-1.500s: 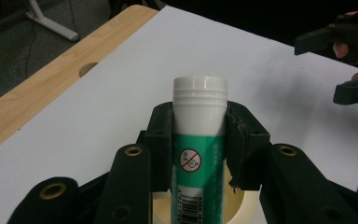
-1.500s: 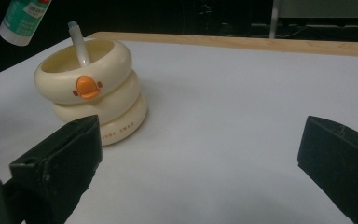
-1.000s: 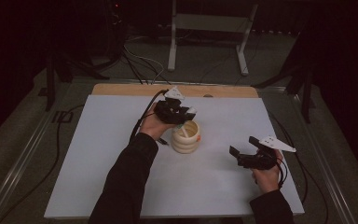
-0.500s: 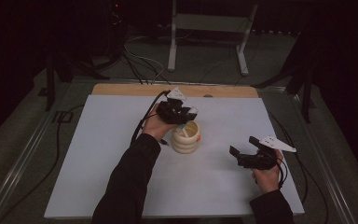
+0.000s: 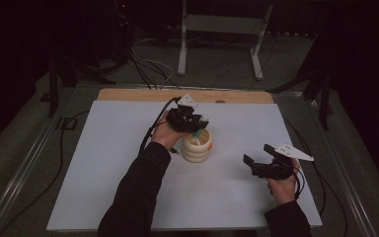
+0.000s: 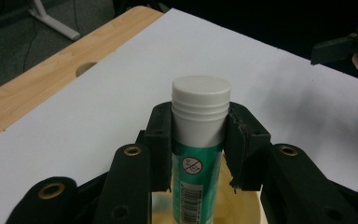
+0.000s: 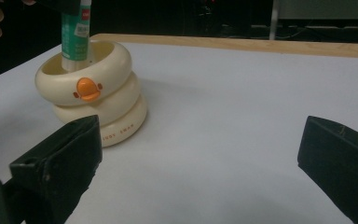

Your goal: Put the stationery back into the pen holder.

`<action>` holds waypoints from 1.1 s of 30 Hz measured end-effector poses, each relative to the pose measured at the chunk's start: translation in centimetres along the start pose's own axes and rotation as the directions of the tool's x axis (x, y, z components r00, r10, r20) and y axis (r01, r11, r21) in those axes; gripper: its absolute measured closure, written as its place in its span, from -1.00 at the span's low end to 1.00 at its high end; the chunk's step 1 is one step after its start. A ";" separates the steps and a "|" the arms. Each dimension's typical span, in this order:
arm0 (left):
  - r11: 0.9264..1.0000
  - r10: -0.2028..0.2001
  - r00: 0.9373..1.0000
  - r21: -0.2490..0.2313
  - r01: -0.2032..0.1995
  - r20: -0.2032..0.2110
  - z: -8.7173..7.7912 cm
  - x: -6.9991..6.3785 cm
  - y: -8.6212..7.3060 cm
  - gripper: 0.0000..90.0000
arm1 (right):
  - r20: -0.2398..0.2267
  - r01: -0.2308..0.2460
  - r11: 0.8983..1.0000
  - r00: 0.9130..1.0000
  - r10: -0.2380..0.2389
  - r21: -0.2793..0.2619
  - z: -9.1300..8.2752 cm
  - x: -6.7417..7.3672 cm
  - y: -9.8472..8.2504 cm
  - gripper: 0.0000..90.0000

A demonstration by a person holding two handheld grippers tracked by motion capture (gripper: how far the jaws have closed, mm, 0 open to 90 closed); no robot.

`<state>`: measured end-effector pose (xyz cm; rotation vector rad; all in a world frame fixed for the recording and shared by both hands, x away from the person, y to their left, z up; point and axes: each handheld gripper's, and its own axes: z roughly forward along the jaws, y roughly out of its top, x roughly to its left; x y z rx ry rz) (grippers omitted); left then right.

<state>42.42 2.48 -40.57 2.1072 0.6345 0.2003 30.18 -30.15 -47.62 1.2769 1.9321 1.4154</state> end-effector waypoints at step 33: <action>0.998 -0.052 0.998 0.027 0.053 -0.035 -0.7 1.2 -4.2 0.44 | -0.001 0.001 1.000 1.000 -0.001 0.003 0.0 0.0 0.0 -1.00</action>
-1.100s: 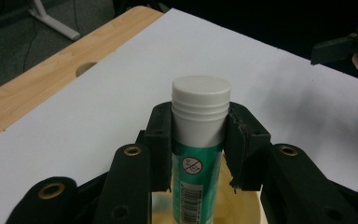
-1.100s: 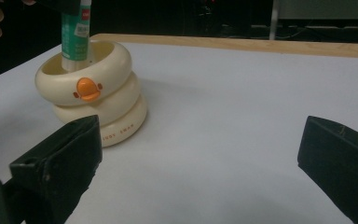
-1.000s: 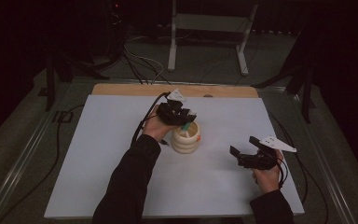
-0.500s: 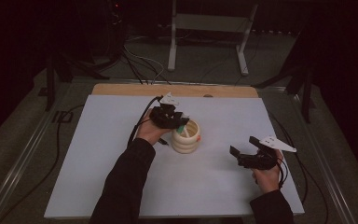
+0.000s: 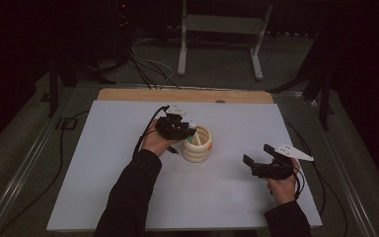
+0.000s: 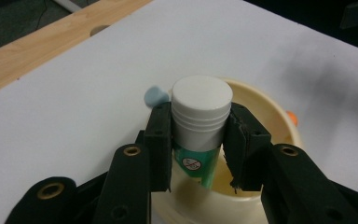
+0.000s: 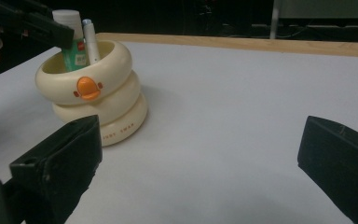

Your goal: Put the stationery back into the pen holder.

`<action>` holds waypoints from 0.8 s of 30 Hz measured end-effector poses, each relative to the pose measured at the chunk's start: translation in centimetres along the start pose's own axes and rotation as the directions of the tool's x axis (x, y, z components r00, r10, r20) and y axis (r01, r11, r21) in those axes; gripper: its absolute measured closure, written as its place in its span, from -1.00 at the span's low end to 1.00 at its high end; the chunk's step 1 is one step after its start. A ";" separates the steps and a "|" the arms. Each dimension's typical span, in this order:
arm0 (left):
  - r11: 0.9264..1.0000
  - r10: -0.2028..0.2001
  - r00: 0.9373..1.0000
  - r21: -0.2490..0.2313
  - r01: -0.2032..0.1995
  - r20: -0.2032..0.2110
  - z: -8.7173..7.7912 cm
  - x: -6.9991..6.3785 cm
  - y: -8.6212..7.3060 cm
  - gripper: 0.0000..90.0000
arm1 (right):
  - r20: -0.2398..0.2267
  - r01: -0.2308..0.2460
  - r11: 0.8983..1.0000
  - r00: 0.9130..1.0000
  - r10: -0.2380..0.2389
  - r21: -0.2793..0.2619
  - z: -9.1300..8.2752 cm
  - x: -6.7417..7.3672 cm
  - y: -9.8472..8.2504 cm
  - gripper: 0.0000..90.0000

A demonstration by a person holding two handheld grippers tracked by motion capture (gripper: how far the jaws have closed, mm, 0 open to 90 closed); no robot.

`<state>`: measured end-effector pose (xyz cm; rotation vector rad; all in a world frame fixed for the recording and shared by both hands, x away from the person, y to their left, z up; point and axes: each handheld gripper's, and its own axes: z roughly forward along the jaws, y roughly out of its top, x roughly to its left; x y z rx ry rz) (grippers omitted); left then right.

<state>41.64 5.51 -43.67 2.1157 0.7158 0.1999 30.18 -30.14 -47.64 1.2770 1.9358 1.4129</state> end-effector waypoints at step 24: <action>1.000 0.023 0.997 0.019 -0.022 -0.067 0.1 -0.4 -0.5 0.16 | -0.001 -0.001 1.000 1.000 0.001 -0.002 0.0 0.0 0.0 -1.00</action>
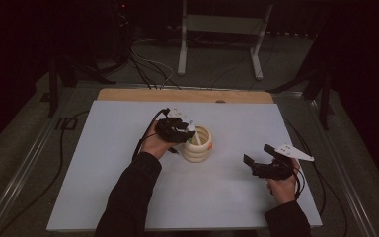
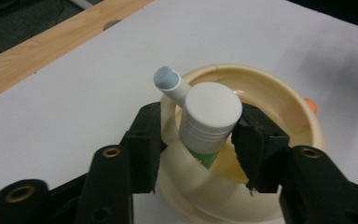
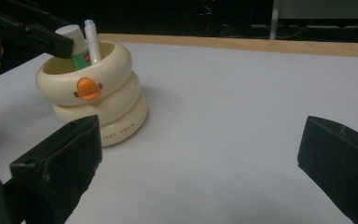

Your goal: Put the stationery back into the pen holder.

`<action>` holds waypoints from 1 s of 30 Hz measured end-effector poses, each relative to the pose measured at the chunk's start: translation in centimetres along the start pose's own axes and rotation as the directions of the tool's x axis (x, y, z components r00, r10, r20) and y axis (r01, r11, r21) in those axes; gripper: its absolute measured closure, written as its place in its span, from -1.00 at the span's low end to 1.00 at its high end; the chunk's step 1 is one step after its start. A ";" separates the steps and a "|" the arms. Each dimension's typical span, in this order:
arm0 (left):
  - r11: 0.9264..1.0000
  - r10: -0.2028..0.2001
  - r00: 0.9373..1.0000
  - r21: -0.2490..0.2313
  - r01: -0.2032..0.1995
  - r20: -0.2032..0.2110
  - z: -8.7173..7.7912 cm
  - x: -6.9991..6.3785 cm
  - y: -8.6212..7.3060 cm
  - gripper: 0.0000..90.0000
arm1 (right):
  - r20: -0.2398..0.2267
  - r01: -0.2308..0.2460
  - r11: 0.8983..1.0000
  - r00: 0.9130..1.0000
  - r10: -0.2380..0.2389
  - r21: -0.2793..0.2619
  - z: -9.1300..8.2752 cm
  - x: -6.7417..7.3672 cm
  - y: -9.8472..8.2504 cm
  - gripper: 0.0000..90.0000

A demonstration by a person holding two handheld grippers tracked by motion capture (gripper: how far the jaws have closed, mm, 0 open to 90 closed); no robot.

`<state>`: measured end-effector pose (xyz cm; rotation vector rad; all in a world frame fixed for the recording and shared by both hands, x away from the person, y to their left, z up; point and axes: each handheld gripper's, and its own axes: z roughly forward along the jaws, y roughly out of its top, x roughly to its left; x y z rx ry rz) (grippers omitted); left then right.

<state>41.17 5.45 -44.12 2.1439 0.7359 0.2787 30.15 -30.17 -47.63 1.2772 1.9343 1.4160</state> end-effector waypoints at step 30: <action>0.998 -0.001 0.999 -0.064 -0.001 -0.032 -1.2 0.1 -0.1 -0.20 | -0.007 -0.002 1.000 1.000 0.002 0.000 0.1 0.0 0.0 -1.00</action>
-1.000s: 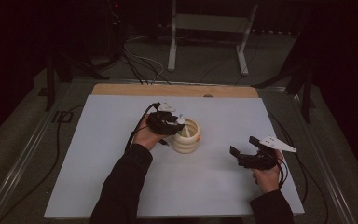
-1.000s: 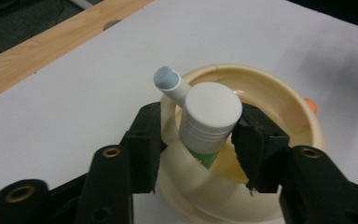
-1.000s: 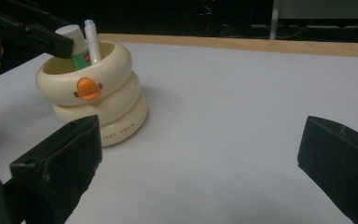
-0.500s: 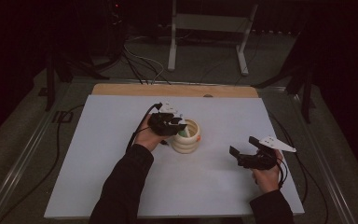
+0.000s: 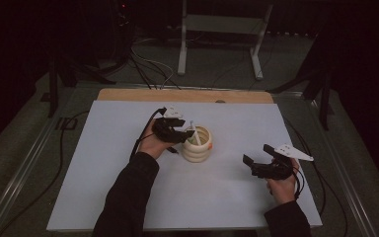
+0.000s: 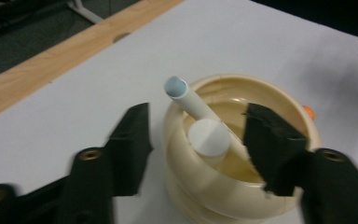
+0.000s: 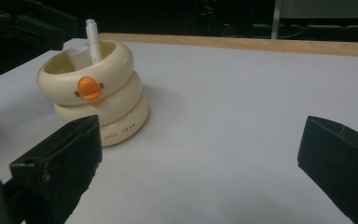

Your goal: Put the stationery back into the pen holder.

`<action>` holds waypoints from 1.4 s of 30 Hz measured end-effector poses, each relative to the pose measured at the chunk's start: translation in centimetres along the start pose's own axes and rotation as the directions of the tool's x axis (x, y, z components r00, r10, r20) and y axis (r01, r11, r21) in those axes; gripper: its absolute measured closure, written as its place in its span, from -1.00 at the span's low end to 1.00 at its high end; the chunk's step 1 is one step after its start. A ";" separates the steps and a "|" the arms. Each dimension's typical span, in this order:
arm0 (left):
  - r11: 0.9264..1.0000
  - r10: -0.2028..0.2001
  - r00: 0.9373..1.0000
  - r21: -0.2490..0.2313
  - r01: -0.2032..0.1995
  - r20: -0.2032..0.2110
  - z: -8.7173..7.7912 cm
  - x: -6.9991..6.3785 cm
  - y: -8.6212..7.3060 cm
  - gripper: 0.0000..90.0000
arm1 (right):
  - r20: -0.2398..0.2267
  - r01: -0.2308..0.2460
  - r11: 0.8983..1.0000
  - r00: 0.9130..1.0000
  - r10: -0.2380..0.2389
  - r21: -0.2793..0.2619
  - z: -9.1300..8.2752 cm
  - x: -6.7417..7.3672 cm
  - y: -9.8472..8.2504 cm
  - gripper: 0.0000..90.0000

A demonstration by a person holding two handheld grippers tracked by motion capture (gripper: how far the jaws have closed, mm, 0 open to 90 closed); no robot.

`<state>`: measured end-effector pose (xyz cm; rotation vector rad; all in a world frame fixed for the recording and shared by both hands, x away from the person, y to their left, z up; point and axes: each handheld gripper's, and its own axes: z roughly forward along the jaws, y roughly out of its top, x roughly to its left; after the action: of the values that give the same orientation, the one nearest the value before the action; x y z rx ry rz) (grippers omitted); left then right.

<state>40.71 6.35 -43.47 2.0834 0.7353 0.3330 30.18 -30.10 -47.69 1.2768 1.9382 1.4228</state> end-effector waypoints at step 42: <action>0.989 -0.109 0.964 0.069 0.130 -0.243 -4.0 3.2 -0.9 -1.00 | 0.011 -0.016 1.000 1.000 0.016 -0.015 -0.4 -0.3 0.0 -1.00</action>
<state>40.99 11.37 -41.95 2.0885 1.0307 0.4986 30.04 -30.55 -47.64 1.2935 1.9104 1.4323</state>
